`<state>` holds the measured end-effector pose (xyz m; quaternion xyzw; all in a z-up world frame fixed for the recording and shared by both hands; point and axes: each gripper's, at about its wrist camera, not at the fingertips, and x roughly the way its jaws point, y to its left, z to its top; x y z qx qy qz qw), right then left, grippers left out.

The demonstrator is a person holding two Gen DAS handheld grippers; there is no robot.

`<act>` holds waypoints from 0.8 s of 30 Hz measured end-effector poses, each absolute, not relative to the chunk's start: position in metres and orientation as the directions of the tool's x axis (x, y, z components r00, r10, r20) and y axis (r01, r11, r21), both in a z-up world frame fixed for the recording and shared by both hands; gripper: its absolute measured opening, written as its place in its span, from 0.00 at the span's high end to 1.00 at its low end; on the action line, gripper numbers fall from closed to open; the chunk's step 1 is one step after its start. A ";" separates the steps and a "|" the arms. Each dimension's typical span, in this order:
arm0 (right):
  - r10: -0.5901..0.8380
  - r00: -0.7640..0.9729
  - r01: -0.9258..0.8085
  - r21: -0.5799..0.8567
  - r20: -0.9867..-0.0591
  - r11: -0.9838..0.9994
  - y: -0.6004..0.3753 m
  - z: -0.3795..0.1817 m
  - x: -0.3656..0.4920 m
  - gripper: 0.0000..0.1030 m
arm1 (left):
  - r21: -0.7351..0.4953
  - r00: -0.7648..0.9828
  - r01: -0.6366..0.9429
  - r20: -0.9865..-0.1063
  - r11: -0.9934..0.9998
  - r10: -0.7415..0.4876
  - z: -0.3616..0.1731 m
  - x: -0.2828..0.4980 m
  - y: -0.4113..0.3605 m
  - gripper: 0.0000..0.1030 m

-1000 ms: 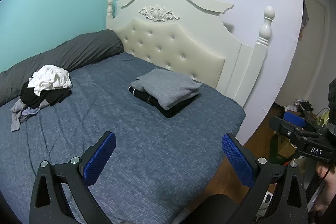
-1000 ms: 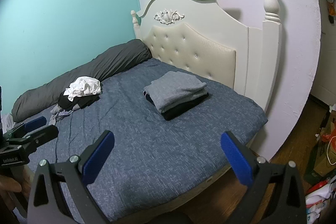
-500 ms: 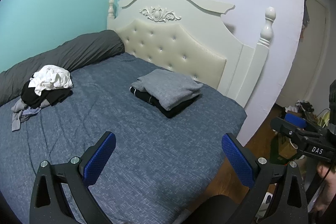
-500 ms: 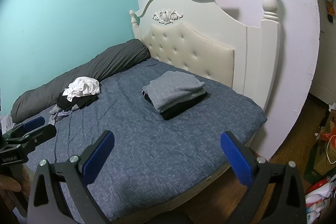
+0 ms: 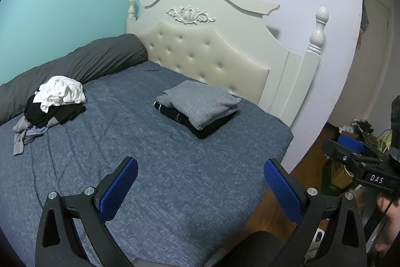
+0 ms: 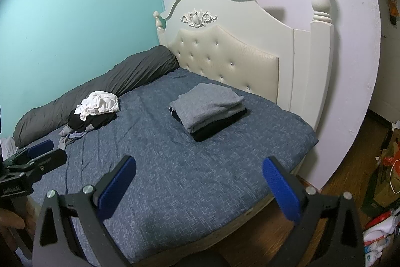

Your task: Fold clothes

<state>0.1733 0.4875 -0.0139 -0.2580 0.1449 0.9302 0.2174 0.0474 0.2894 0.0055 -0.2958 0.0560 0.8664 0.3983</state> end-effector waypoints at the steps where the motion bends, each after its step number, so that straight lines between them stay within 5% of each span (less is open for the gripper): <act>1: 0.329 -0.772 -0.479 0.157 -0.543 -0.864 0.487 -0.014 0.173 0.01 | -0.140 -0.507 -0.724 -0.557 -0.676 0.658 0.005 0.047 0.289 0.00; 24: 0.331 -0.770 -0.482 0.157 -0.546 -0.862 0.487 -0.015 0.173 0.01 | -0.144 -0.507 -0.715 -0.566 -0.684 0.650 0.002 0.047 0.287 0.00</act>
